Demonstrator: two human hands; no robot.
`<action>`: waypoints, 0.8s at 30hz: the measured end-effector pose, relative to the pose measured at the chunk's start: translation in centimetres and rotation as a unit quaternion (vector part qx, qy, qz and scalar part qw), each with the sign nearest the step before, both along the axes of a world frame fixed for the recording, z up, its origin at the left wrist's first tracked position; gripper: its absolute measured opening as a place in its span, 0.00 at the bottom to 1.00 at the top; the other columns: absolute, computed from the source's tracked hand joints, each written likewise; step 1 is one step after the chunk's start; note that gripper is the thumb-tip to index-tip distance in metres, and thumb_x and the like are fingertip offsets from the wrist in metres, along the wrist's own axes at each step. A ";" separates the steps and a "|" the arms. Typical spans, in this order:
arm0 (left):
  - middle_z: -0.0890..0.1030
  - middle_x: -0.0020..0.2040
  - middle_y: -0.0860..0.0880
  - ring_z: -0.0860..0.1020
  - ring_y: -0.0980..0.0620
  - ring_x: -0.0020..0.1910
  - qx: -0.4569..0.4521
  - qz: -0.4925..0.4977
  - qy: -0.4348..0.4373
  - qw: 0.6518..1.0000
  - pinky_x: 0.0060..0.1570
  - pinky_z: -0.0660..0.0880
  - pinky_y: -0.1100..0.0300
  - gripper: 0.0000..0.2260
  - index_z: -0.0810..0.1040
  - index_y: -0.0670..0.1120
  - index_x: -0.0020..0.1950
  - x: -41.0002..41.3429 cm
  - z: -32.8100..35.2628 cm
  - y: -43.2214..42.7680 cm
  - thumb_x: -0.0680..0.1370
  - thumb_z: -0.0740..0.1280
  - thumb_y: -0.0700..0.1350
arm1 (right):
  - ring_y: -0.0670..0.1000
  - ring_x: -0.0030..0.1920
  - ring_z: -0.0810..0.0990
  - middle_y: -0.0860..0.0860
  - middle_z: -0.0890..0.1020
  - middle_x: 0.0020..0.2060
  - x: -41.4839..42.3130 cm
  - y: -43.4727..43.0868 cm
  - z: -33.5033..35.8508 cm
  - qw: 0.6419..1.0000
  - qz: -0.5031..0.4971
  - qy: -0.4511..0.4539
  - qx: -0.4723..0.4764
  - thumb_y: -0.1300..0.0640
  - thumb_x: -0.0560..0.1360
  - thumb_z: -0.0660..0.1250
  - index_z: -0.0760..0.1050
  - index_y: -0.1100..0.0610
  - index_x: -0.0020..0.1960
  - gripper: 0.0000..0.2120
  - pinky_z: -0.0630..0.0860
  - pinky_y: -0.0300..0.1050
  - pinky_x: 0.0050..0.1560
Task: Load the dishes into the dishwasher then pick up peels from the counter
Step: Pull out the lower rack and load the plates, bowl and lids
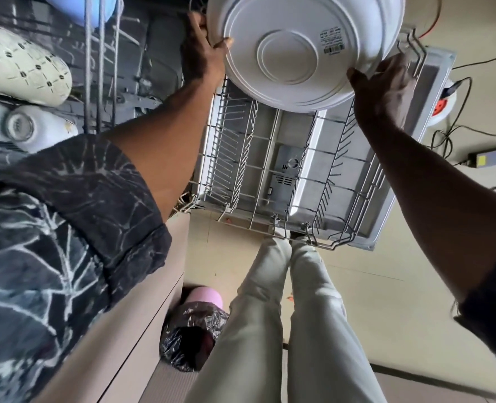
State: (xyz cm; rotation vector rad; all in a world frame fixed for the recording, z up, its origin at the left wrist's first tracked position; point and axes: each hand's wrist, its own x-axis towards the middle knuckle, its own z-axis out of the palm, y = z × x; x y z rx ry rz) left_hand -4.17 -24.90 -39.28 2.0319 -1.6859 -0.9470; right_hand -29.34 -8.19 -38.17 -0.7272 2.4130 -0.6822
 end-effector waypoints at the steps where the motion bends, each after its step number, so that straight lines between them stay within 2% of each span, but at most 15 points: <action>1: 0.81 0.62 0.49 0.80 0.53 0.58 0.000 0.004 0.005 1.000 0.58 0.78 0.59 0.27 0.70 0.43 0.70 -0.1 -0.2 -0.2 0.75 0.75 0.49 | 0.51 0.51 0.73 0.45 0.70 0.47 -0.2 0.1 -0.2 1.000 -0.001 0.002 -0.004 0.41 0.71 0.70 0.69 0.59 0.63 0.30 0.73 0.47 0.50; 4: 0.80 0.64 0.50 0.80 0.54 0.60 -0.006 0.008 0.015 1.000 0.60 0.77 0.60 0.30 0.68 0.43 0.73 -0.4 -0.1 -0.7 0.75 0.74 0.50 | 0.48 0.49 0.71 0.42 0.69 0.46 -0.3 0.0 0.0 1.000 -0.006 -0.010 -0.008 0.43 0.72 0.70 0.68 0.56 0.59 0.24 0.68 0.42 0.47; 7: 0.79 0.66 0.50 0.79 0.55 0.61 -0.002 -0.003 0.023 1.000 0.60 0.76 0.62 0.30 0.67 0.43 0.73 -0.8 0.2 -1.1 0.76 0.73 0.51 | 0.48 0.49 0.71 0.41 0.68 0.45 -0.5 0.0 0.2 1.000 -0.007 -0.011 -0.008 0.41 0.71 0.70 0.64 0.52 0.55 0.22 0.71 0.44 0.48; 9: 0.80 0.65 0.50 0.79 0.56 0.59 0.003 -0.009 0.019 1.000 0.59 0.77 0.63 0.31 0.66 0.44 0.75 -0.8 0.3 -1.2 0.76 0.74 0.51 | 0.49 0.49 0.72 0.45 0.71 0.47 -0.7 0.0 0.2 1.000 -0.005 -0.008 -0.011 0.41 0.71 0.70 0.67 0.54 0.57 0.24 0.72 0.45 0.48; 12: 0.81 0.62 0.51 0.80 0.56 0.57 0.020 -0.004 0.026 0.999 0.58 0.79 0.59 0.29 0.67 0.44 0.73 -0.6 -0.3 -1.2 0.76 0.74 0.48 | 0.51 0.50 0.74 0.48 0.74 0.50 -0.6 0.0 0.2 1.000 0.011 0.000 0.013 0.39 0.72 0.70 0.69 0.58 0.62 0.29 0.72 0.46 0.48; 15: 0.80 0.61 0.53 0.79 0.58 0.55 0.026 -0.010 0.017 0.999 0.57 0.77 0.64 0.26 0.67 0.44 0.71 -0.4 -1.0 -1.3 0.77 0.73 0.47 | 0.52 0.51 0.75 0.53 0.77 0.56 -0.4 0.0 -0.2 0.999 0.024 -0.008 0.023 0.37 0.72 0.68 0.68 0.58 0.66 0.33 0.75 0.48 0.50; 17: 0.79 0.62 0.53 0.78 0.58 0.55 0.033 -0.015 0.009 0.999 0.57 0.77 0.64 0.26 0.67 0.45 0.72 -0.3 -1.4 -1.3 0.78 0.73 0.47 | 0.51 0.50 0.73 0.53 0.76 0.56 -0.5 -0.1 -0.7 0.999 0.028 -0.008 0.024 0.37 0.72 0.68 0.68 0.58 0.66 0.33 0.76 0.49 0.52; 20: 0.79 0.64 0.51 0.78 0.57 0.56 0.043 -0.022 0.005 0.999 0.59 0.77 0.62 0.29 0.65 0.45 0.73 -0.5 -1.8 -1.3 0.77 0.73 0.49 | 0.51 0.49 0.72 0.54 0.77 0.55 -0.7 0.0 -1.3 0.998 0.034 0.013 0.053 0.38 0.73 0.69 0.70 0.58 0.65 0.31 0.70 0.45 0.47; 22: 0.79 0.64 0.52 0.79 0.56 0.57 0.051 -0.029 -0.011 0.998 0.57 0.78 0.62 0.29 0.65 0.45 0.73 -0.6 -1.9 -1.4 0.77 0.73 0.50 | 0.52 0.51 0.74 0.55 0.79 0.58 -0.7 0.1 -1.6 0.997 0.035 0.009 0.066 0.38 0.73 0.69 0.68 0.59 0.69 0.33 0.66 0.42 0.47; 24: 0.80 0.64 0.51 0.80 0.54 0.58 0.056 -0.030 -0.024 0.998 0.57 0.79 0.61 0.30 0.66 0.45 0.74 -0.6 -2.3 -1.4 0.76 0.73 0.51 | 0.53 0.56 0.77 0.55 0.79 0.59 -0.8 0.1 -2.0 0.997 0.034 0.006 0.070 0.38 0.73 0.70 0.66 0.59 0.73 0.37 0.67 0.41 0.49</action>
